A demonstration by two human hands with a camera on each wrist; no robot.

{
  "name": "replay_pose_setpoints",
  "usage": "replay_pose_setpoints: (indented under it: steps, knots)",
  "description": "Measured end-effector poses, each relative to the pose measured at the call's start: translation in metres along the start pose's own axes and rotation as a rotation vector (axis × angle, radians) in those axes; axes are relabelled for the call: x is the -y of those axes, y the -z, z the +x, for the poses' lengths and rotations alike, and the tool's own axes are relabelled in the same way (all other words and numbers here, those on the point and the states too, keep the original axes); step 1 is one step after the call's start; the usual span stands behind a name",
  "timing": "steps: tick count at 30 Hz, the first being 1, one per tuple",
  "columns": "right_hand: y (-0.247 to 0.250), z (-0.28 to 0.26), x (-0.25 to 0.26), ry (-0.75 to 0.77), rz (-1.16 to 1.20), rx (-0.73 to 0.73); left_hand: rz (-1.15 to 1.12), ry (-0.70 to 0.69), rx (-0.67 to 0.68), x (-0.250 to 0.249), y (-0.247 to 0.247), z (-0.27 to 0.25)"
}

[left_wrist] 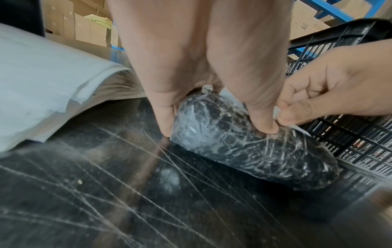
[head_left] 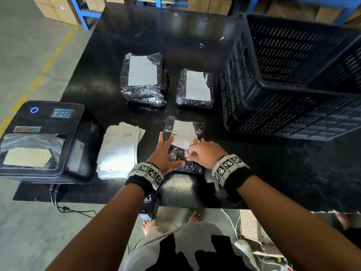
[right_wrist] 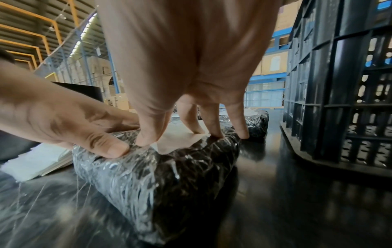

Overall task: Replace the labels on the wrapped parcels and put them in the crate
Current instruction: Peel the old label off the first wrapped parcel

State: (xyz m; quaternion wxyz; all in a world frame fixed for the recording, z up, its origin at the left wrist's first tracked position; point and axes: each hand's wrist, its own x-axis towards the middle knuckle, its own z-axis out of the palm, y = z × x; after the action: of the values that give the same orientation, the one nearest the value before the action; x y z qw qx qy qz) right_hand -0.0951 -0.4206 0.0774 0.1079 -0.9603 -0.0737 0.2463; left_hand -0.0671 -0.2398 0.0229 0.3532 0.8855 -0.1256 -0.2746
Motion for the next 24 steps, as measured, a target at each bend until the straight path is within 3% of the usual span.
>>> replay_pose_setpoints:
  steps: [7, 24]
  knots:
    - [0.009, 0.006, 0.0, 0.056, -0.037, -0.028, 0.006, 0.015, -0.012, -0.001, -0.001, 0.0]
    - [0.014, 0.014, -0.015, 0.031, 0.111, -0.04, 0.009, 0.045, -0.012, -0.006, 0.001, -0.003]
